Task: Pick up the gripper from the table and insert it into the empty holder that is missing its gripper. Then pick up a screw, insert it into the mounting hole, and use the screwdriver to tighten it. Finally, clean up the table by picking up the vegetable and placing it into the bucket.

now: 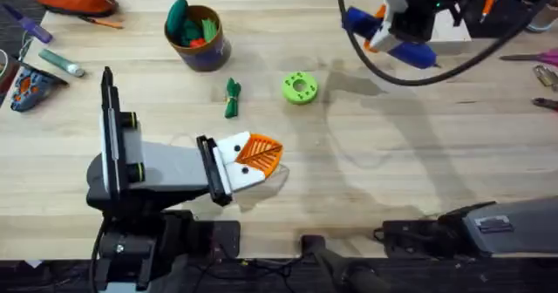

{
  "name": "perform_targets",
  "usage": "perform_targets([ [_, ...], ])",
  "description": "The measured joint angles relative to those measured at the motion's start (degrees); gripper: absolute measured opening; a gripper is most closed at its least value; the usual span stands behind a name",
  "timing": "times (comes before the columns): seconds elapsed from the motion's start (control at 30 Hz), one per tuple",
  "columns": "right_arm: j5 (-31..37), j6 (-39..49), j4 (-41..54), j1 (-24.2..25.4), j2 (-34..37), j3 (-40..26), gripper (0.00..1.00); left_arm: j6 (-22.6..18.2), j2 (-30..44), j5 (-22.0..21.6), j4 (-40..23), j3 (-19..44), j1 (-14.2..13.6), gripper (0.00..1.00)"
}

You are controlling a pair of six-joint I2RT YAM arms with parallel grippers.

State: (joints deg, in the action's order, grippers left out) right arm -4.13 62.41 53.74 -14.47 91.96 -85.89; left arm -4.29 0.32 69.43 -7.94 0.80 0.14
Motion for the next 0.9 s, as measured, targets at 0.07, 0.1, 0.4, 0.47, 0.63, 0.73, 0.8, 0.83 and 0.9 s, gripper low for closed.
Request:
perform_targets([
  [0.07, 1.05, 2.96, 0.52, 0.96, 1.97, 0.0, 0.094, 0.0, -0.02, 0.0, 0.0, 0.0, 0.0, 0.012],
  [0.1, 1.42, 4.12, 0.58, 1.41, 2.82, 0.0, 0.094, 0.0, -0.02, 0.0, 0.0, 0.0, 0.0, 0.012],
  [0.4, 2.6, 11.65, 3.84, 3.66, 11.0, 0.0, 0.094, 0.0, -0.02, -0.01, 0.0, 0.0, 0.0, 0.012],
  [0.47, 2.14, 13.61, 5.11, 3.66, 11.78, 0.0, 0.094, 0.0, 0.0, 0.0, 0.0, 0.0, 0.0, 0.012],
  [0.63, 0.83, 18.68, 6.26, 3.66, 12.8, 0.0, 0.094, 0.0, -0.01, -0.02, 0.0, 0.0, 0.0, 0.012],
  [0.73, 0.6, 21.25, 6.23, 3.66, 14.26, 0.0, 0.094, 0.0, -0.01, -0.02, 0.0, 0.0, 0.0, 0.012],
  [0.8, 0.62, 22.4, 6.09, 3.66, 15.43, 0.0, 0.094, 0.0, 0.0, -0.02, 0.0, 0.0, 0.0, 0.012],
  [0.83, 0.64, 22.97, 5.98, 3.66, 16.06, 0.0, 0.094, 0.0, -0.02, -0.02, 0.0, 0.0, 0.0, 0.012],
  [0.9, 0.64, 23.54, 5.87, 3.66, 16.89, 0.0, 0.094, 0.0, 0.0, -0.02, 0.0, 0.0, 0.0, 0.012],
])
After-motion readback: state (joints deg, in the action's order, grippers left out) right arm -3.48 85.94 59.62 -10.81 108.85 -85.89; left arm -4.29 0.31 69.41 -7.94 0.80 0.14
